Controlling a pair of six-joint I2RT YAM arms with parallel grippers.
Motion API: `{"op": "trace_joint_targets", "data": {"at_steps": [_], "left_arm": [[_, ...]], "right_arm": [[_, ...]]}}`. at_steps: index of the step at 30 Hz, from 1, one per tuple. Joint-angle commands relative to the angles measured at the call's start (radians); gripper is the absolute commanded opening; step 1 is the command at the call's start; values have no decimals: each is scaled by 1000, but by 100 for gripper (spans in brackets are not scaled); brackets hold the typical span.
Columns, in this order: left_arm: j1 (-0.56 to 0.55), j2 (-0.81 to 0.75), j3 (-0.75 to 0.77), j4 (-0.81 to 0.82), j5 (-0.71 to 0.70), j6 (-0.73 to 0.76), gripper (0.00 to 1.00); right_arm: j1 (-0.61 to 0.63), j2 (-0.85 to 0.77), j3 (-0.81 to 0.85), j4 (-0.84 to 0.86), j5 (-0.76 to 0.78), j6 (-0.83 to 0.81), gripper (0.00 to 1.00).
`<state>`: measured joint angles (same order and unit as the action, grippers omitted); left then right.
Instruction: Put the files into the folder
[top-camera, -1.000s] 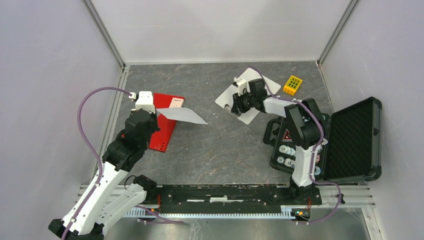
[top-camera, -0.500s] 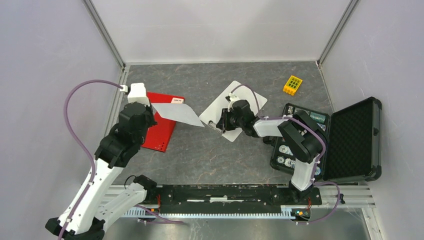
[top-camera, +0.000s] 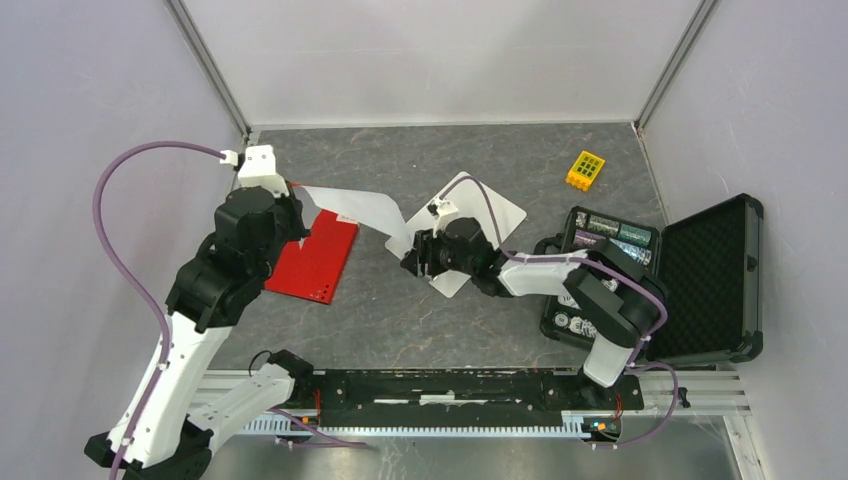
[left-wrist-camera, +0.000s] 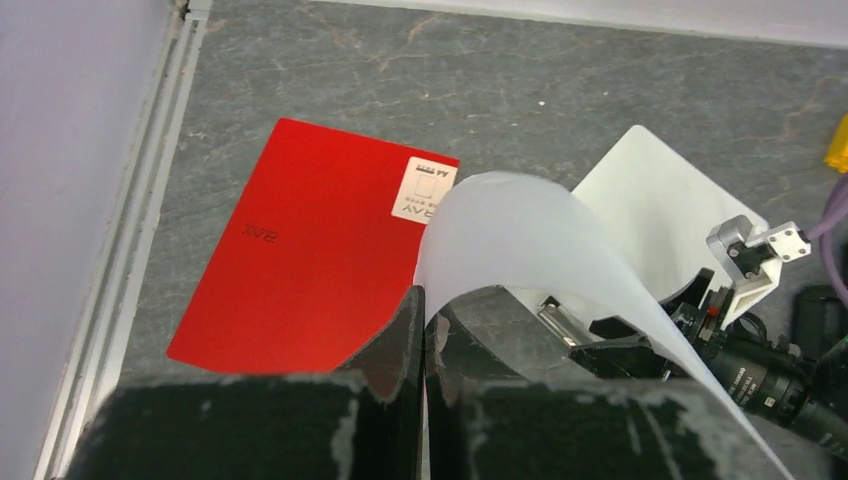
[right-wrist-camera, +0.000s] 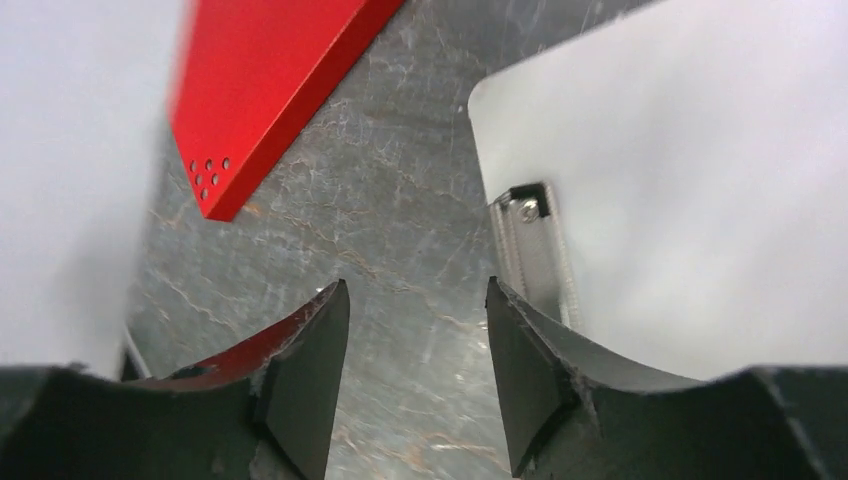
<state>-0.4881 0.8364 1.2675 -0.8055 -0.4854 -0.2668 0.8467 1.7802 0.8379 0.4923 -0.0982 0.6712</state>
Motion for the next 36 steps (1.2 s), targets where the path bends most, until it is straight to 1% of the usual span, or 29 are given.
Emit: {"op": "trace_joint_targets", "data": {"at_steps": [1,3,5,8,10,13,15,17,19,21,24,25,29,34,36], "left_arm": [[6,-8,87,-43,83,-55,2],[6,-14,107,-55,63,-54,2],[6,-19,122,-55,26,-37,2],[6,4,160,-51,-49,10,2],[6,33,171,-36,-101,49,2],[6,95,195,-32,-171,79,2],[10,137,208,-14,-179,86,2],[22,185,223,-6,-163,82,2],[63,240,242,-8,-116,63,2],[138,284,262,-19,-15,31,2],[293,306,242,4,177,-33,2],[323,306,229,16,195,-50,2],[366,301,216,37,182,-82,2],[400,323,223,11,146,-171,2],[425,326,211,16,138,-183,2]], "right_arm": [[-30,-155,21,-108,-19,-452,64],[-43,-193,4,-146,-37,-590,66],[-52,-215,-16,-147,-78,-684,67],[-51,-199,-5,-175,-148,-793,68],[-51,-180,3,-175,-186,-822,69],[-51,-148,18,-176,-176,-837,69],[-51,-124,31,-174,-166,-844,70],[-50,-95,49,-174,-169,-844,70],[-47,-65,64,-169,-185,-832,70],[-36,-41,74,-168,-188,-828,69],[-12,-8,83,-163,-145,-826,68],[-5,8,92,-171,-132,-821,67],[15,56,130,-197,-77,-797,63],[22,110,172,-242,14,-720,56],[22,122,167,-240,39,-685,54]]}}
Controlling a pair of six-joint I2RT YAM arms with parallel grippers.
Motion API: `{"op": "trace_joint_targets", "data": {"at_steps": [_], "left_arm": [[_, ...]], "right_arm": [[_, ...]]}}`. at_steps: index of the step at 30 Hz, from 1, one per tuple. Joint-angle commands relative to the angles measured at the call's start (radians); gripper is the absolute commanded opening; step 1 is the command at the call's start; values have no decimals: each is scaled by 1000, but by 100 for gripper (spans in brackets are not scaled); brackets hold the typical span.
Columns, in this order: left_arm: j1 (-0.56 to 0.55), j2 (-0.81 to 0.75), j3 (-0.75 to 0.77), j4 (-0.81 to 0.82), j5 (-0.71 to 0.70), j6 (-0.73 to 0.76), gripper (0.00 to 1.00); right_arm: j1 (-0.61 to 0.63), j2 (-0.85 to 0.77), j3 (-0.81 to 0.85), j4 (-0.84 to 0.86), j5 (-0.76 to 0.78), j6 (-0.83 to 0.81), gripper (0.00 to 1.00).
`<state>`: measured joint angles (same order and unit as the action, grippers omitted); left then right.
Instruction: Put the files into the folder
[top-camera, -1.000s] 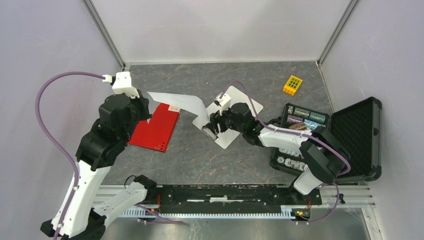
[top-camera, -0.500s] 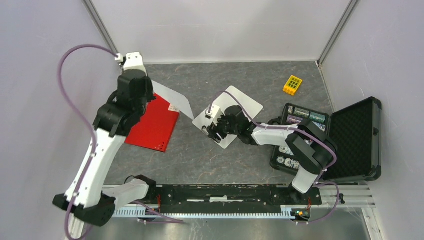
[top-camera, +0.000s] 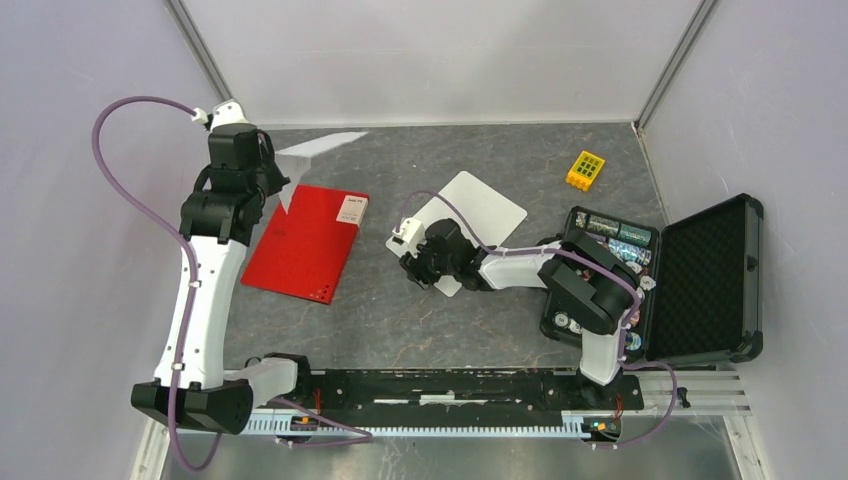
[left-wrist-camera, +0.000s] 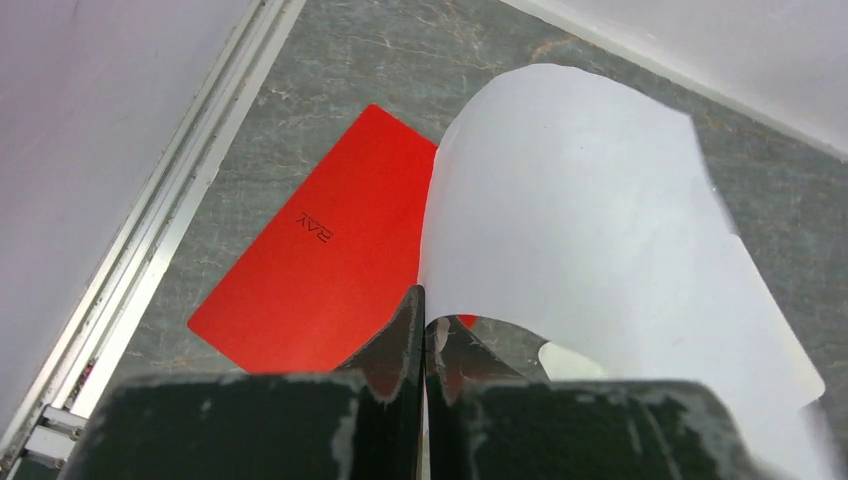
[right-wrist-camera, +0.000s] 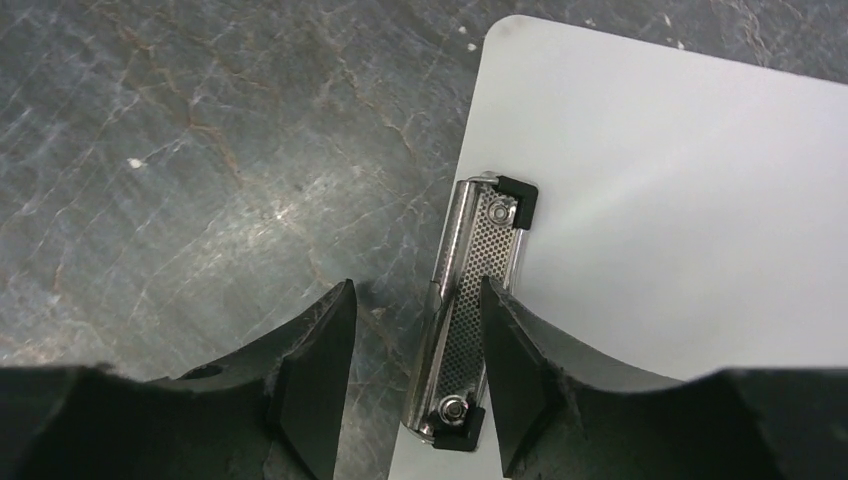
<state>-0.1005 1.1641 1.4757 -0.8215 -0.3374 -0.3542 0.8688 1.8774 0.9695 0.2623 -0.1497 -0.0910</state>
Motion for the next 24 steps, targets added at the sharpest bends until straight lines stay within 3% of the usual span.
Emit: {"op": "trace_joint_targets", "data": {"at_steps": [1,5,9,14,19,24], "left_arm": [[44,-1,-10,44,-21,-96,2],[77,29,-36,59,3,-112,2],[86,5,-87,114,36,-141,2],[91,0,-110,126,84,-163,2],[90,-7,-130,134,140,-169,2],[91,-29,-181,156,193,-173,2]], "right_arm": [[0,28,30,-4,98,89,52],[0,25,27,-21,143,165,33],[8,13,26,-22,204,253,19],[55,27,60,-59,329,403,13],[84,38,53,-17,406,600,14],[104,37,61,-41,553,698,8]]}}
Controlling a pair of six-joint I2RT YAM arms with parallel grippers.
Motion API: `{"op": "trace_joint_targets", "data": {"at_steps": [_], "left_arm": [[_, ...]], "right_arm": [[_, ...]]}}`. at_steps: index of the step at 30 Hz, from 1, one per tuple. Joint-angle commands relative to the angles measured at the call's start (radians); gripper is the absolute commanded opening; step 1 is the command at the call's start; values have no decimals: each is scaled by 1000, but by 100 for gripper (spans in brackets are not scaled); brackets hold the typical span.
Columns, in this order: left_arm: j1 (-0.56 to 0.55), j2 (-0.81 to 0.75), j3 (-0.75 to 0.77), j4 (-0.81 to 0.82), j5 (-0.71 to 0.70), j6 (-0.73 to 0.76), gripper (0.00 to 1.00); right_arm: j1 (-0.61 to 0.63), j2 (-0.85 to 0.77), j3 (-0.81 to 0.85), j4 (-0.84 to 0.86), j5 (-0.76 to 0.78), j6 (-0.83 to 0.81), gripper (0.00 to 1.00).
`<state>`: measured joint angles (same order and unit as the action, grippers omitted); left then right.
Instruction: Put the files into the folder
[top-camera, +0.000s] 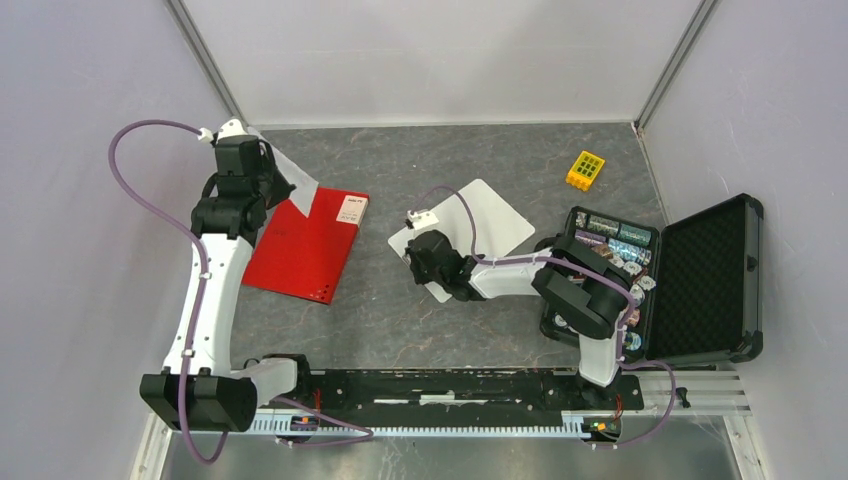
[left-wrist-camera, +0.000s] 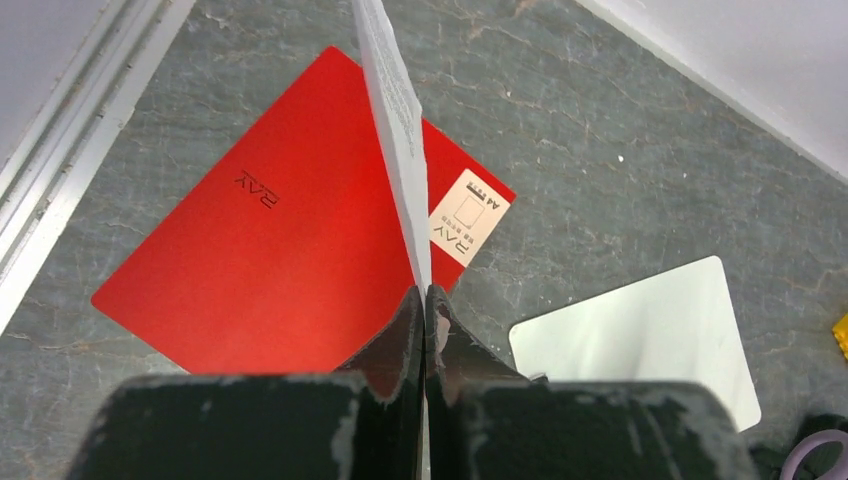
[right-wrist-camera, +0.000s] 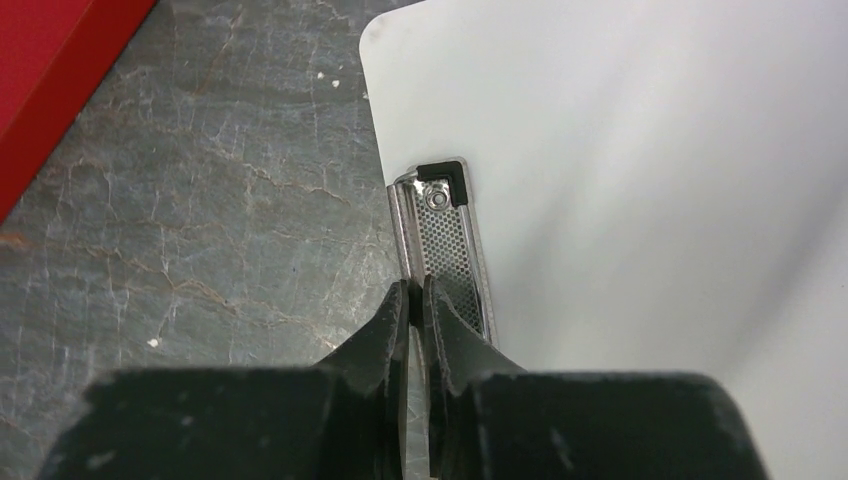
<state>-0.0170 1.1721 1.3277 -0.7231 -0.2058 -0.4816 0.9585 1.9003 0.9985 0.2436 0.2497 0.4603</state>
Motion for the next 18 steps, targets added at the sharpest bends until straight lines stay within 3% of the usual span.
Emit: {"op": "trace_joint_targets", "data": {"at_steps": [1,4,15,18], "left_arm": [[7,-43,-46,68,69,-47,2],[6,-54,-76,80,96,-58,2],[6,-81,-108,88,145,-59,2],[6,-81,-107,88,153,-44,2]], "right_arm": [[17,12,31,-26,171,170,6],[23,13,21,-17,194,262,0],[78,56,60,39,265,627,0],[84,56,106,79,249,553,3]]}}
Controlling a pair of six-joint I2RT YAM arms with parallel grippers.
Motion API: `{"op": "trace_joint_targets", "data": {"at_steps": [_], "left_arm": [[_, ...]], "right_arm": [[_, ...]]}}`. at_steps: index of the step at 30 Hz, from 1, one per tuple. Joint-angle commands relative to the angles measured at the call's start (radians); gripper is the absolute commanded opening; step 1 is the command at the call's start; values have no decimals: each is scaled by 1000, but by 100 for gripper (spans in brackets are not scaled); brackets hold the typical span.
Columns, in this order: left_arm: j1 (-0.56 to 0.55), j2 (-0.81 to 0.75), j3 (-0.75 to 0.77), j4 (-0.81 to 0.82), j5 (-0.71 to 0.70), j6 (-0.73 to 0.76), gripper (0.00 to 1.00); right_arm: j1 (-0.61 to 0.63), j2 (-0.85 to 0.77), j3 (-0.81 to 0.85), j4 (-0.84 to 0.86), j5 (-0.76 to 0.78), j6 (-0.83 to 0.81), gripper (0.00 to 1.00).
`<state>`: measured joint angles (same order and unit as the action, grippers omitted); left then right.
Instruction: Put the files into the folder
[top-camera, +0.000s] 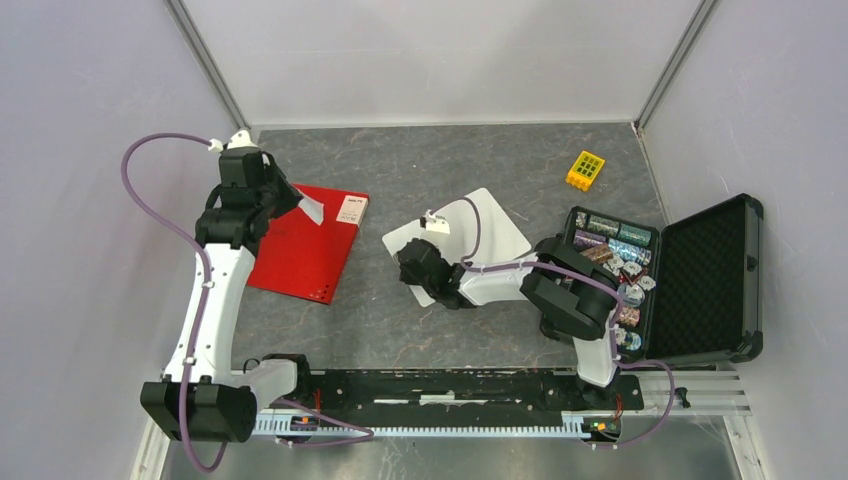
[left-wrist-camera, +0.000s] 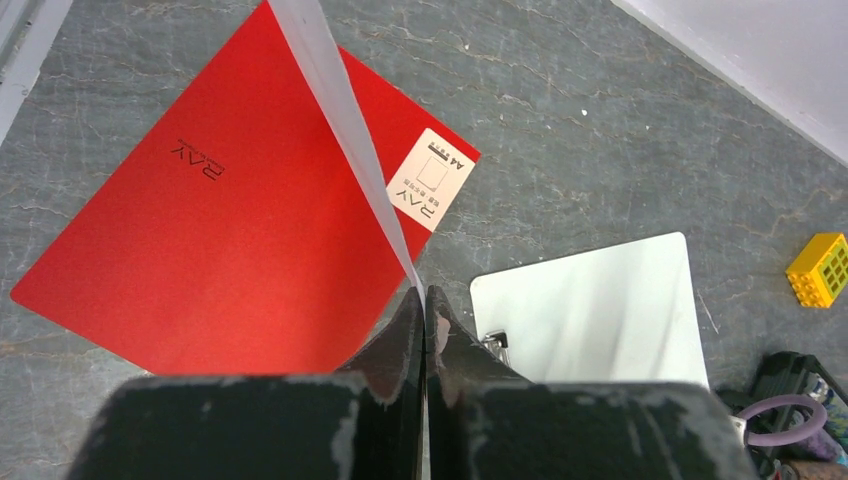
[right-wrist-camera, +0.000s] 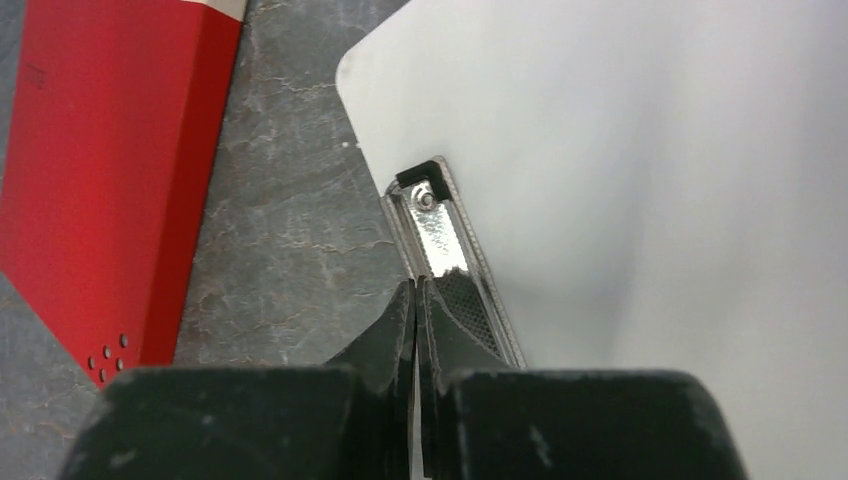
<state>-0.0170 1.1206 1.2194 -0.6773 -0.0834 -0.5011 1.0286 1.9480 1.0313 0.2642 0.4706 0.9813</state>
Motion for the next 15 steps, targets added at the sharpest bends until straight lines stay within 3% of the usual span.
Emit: {"op": "trace_joint_targets", "data": {"at_steps": [1,3,6,8,15], "left_arm": [[7,-30,2,43,31,-17,2],[6,-36,3,42,32,2,2],[6,-54,-5,46,31,8,2],[6,-64,-20,61,44,3,2],[6,-81,-62,76,80,1,2]], "right_arm": [[18,3,110,28,33,-47,7],[21,-27,134,17,20,-182,19],[-16,-113,30,104,-73,-345,38],[-42,-166,-36,142,-158,-461,46],[-132,-125,80,-79,-459,-783,45]]}}
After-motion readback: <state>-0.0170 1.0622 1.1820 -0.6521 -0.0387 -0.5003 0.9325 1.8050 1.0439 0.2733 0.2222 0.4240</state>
